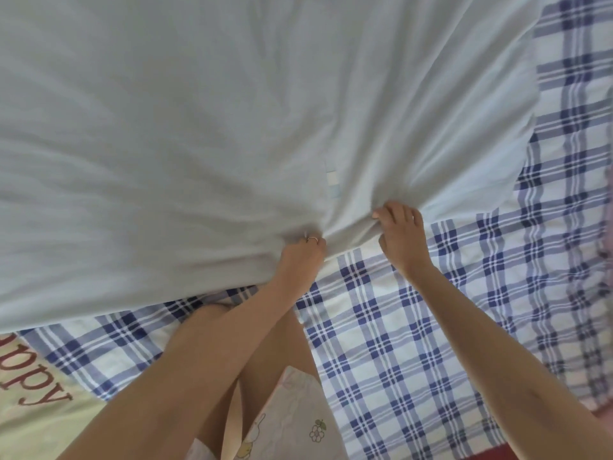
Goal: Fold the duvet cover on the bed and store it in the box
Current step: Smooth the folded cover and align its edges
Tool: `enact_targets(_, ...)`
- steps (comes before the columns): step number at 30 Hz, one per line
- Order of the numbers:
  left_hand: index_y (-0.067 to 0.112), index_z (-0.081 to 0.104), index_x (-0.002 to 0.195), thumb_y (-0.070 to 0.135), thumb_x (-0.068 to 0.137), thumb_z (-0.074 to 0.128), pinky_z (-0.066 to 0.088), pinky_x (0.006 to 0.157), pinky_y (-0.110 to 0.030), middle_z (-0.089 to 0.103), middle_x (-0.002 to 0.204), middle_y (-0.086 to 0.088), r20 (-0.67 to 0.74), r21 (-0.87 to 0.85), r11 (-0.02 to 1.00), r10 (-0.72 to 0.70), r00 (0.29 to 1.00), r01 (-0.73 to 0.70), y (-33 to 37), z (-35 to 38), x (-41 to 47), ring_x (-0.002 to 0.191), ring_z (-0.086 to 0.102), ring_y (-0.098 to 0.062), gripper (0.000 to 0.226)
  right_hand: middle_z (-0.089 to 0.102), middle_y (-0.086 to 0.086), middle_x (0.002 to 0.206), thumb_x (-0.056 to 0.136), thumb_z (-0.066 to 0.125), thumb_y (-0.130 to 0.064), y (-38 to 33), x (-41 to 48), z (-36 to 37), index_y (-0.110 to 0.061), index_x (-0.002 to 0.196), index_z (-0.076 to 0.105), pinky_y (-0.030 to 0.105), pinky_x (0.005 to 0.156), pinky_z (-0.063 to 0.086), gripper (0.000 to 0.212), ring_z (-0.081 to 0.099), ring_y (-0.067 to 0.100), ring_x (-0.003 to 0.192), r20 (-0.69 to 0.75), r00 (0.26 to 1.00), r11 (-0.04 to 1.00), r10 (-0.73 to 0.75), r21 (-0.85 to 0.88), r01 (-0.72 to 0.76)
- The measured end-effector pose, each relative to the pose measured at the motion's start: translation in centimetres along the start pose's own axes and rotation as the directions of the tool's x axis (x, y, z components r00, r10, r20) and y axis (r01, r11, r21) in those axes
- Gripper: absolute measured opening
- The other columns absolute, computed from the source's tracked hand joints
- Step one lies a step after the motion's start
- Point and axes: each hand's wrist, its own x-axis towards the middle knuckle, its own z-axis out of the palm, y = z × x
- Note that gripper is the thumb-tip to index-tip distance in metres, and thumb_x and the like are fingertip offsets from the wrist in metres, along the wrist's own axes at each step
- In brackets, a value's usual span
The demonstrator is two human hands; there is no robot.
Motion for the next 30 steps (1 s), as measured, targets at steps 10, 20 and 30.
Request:
enact_targets(10, 0.010, 0.061, 0.100, -0.004, 0.083, 0.055, 0.038, 0.061, -0.027, 0.062, 0.098, -0.003, 0.213, -0.034, 0.998, 0.053, 0.976, -0.047, 1.4, -1.4, 2.7, 0.087, 0.062, -0.021, 0.023, 0.060, 0.005, 0.055, 0.049, 0.081, 0.011, 2.5, -0.5, -0.5, -0.008, 0.062, 0.058, 0.035, 0.067, 0.051, 0.033, 0.059, 0.024, 0.053, 0.184, 0.981, 0.996, -0.068, 0.070, 0.056)
enact_targets(20, 0.012, 0.054, 0.109, -0.007, 0.083, 0.051, 0.037, 0.061, -0.028, 0.059, 0.101, -0.003, 0.261, -0.057, 0.986, 0.165, 0.951, -0.156, 1.4, -1.3, 1.8, 0.082, 0.057, -0.021, 0.032, 0.061, 0.006, 0.065, 0.080, 0.065, 0.004, 2.3, -1.8, -0.5, -0.008, 0.076, 0.062, 0.026, 0.053, 0.044, 0.013, 0.056, 0.023, 0.056, 0.271, 0.956, 0.986, 0.113, 0.084, -0.141)
enact_targets(30, 0.019, 0.037, 0.138, 0.028, 0.084, 0.064, 0.027, 0.108, -0.040, 0.027, 0.150, -0.006, -0.030, -0.216, 0.976, -0.001, 1.000, -0.006, -1.4, -6.2, 4.0, 0.138, 0.027, -0.024, 0.061, 0.056, 0.001, 0.082, 0.092, 0.049, -0.011, 5.7, -1.4, -2.1, -0.015, 0.098, 0.046, 0.029, 0.056, 0.046, 0.008, 0.056, 0.022, 0.071, 0.212, 0.658, 0.450, 0.723, 0.578, -0.680)
